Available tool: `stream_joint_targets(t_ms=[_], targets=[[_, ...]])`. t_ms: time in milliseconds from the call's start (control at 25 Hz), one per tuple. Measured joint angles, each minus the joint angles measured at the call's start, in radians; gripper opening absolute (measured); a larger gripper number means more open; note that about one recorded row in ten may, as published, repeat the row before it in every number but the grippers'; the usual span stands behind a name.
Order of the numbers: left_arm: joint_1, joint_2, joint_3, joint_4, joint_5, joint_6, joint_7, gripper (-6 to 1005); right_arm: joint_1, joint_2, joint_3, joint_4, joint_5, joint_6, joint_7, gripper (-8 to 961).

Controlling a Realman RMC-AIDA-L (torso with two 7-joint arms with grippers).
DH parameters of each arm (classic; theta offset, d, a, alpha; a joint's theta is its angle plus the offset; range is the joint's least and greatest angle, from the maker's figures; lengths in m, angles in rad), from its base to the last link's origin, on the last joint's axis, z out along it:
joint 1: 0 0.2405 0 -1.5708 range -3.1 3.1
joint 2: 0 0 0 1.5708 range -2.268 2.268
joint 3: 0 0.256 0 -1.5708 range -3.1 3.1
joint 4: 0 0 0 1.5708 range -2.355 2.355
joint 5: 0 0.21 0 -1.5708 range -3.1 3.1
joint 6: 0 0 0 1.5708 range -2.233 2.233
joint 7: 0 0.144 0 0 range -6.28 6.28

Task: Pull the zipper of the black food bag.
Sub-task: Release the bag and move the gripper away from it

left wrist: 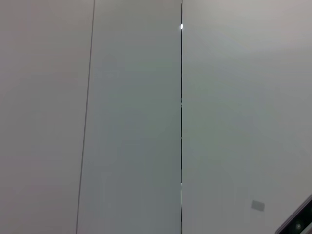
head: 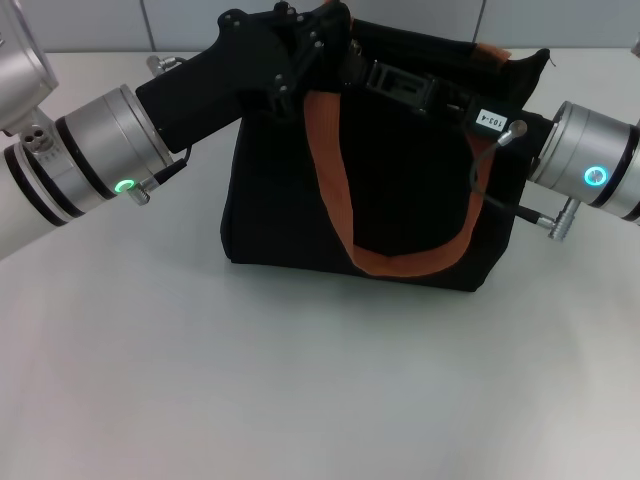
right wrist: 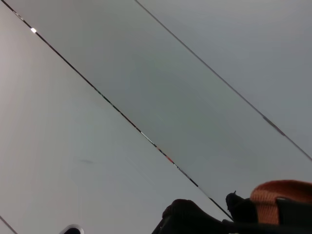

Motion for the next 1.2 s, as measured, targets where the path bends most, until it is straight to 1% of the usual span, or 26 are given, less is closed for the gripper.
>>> stream_joint_targets(t_ms=[160, 400, 640, 1200], targets=[[-0.001, 0.000, 0.001, -0.001, 0.000, 0.001, 0.000, 30, -0.002, -0.001, 0.000, -0.001, 0.000, -0.005, 0.001, 359], [-0.001, 0.000, 0.001, -0.001, -0.001, 0.002, 0.001, 29, -0.002, -0.002, -0.002, -0.008, -0.008, -0.049, 0.001, 362], [-0.001, 0.000, -0.003, -0.002, -0.001, 0.000, 0.002, 29, -0.003, 0.000, -0.004, -0.011, -0.008, 0.005, 0.013, 362], [-0.006, 0.000, -0.004, -0.001, -0.001, -0.007, 0.002, 29, -0.007, 0.000, 0.003, -0.012, -0.002, 0.003, 0.010, 361]])
